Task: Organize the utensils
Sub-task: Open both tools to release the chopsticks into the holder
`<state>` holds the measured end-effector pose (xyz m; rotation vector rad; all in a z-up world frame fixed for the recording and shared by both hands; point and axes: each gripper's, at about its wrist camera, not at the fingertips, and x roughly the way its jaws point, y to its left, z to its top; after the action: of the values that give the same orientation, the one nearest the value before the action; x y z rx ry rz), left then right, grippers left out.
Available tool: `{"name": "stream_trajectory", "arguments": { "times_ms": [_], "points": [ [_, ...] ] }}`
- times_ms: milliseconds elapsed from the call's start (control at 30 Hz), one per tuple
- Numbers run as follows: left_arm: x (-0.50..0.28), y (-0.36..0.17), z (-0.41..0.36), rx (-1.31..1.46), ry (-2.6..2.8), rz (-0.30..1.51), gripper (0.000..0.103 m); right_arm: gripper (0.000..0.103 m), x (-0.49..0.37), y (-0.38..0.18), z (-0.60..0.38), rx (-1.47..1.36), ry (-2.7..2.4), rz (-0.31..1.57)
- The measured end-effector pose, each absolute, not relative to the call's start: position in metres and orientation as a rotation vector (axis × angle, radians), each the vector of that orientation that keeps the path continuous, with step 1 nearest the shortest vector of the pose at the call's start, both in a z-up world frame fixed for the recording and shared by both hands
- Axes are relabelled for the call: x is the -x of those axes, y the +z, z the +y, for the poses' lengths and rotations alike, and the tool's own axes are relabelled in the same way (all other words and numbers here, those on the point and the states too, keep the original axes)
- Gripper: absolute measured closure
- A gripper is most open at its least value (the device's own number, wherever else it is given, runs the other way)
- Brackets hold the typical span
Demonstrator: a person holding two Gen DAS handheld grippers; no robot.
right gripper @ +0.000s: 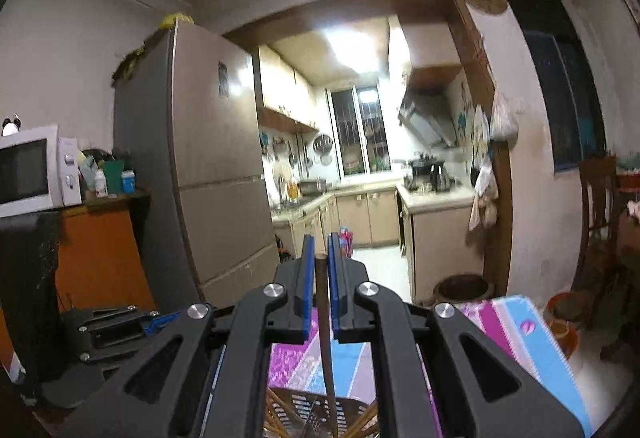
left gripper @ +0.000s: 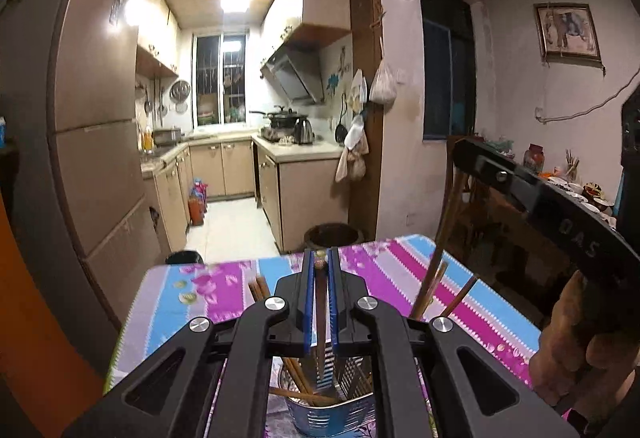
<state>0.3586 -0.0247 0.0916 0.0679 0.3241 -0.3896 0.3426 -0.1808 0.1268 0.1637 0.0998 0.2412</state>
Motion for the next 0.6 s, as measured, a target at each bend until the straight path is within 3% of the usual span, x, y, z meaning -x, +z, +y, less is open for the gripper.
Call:
{"name": "stream_trajectory", "arguments": {
  "times_ms": [100,133,233,333,400,467,600],
  "points": [
    [-0.362,0.077,-0.024,-0.070,-0.373,0.332,0.095,0.097,-0.351,0.109,-0.177,-0.161,0.239,0.142],
    [-0.363,0.074,-0.022,-0.067,-0.371,0.335,0.095,0.090,-0.354,0.105,-0.176,-0.160,0.239,0.160],
    [-0.363,0.071,-0.020,-0.068,-0.362,0.332,0.095,0.047,-0.353,0.102,-0.177,-0.162,0.224,0.156],
    [-0.352,0.078,-0.013,-0.075,-0.336,0.297,0.093,0.047,-0.342,0.108,-0.184,-0.166,0.220,0.131],
    [-0.340,0.086,-0.008,-0.068,-0.312,0.269,0.073,0.045,-0.330,0.117,-0.192,-0.175,0.213,0.106],
    [-0.315,0.100,0.003,-0.050,-0.265,0.202,0.041,0.031,-0.310,0.125,-0.204,-0.192,0.199,0.075],
    [-0.253,0.117,0.016,-0.079,-0.192,0.075,0.014,0.005,-0.248,0.134,-0.227,-0.194,0.120,0.002]
  ]
}}
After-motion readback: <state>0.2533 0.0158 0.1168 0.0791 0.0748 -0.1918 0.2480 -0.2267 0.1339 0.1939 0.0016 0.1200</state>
